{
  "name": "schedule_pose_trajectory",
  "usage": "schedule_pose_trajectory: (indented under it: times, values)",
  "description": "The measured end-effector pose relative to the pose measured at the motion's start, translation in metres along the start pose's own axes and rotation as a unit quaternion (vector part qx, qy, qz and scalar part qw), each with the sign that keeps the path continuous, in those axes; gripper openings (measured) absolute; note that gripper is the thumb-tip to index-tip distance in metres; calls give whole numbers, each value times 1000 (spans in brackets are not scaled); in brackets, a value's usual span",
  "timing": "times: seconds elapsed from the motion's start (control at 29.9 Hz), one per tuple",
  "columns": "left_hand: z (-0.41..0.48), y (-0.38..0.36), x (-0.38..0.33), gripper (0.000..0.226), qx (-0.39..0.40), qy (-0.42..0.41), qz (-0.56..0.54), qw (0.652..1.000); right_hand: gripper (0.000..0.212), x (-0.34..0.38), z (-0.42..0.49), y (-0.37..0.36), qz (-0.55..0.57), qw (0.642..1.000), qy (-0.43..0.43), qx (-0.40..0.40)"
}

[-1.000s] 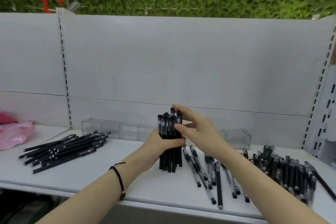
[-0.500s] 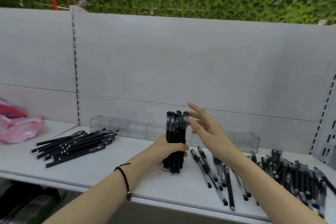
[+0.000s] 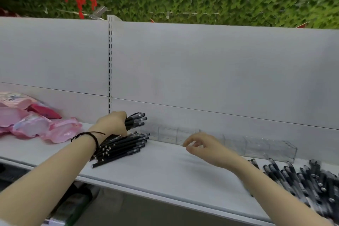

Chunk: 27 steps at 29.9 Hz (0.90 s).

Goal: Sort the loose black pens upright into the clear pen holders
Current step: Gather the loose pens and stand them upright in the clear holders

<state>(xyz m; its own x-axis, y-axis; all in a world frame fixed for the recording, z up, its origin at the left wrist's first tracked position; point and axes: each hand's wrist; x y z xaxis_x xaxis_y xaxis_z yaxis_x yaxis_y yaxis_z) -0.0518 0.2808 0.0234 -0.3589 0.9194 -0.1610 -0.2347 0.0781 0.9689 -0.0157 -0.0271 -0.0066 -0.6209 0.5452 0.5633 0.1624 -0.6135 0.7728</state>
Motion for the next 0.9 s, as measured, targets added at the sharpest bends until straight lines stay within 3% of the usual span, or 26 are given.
schedule_pose_trajectory:
  times: [0.2,0.3,0.57,0.9]
  values:
    - [12,-21,23,54,32,-7,-20,999,12,16,11,-19,-17,1000,0,6]
    - [14,-29,23,49,12,-22,-33,999,12,20,13,-26,-25,1000,-4,1]
    - [3,-21,14,61,6,-27,83,996,13,27,11,-41,-27,999,-27,-19]
    - [7,-28,42,49,15,-35,19,999,12,29,3,-52,-30,999,-36,-12]
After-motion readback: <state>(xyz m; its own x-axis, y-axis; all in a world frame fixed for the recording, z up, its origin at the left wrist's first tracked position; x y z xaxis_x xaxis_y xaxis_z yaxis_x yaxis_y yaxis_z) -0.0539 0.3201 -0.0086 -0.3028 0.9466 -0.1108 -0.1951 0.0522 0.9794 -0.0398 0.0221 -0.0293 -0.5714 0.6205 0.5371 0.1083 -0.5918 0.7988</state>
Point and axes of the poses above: each hand's wrist, its own z-axis towards the middle knuckle, its own y-axis out of the back of the hand, x = y × z, and after that the axes turned 4 degrees about -x, right-handed
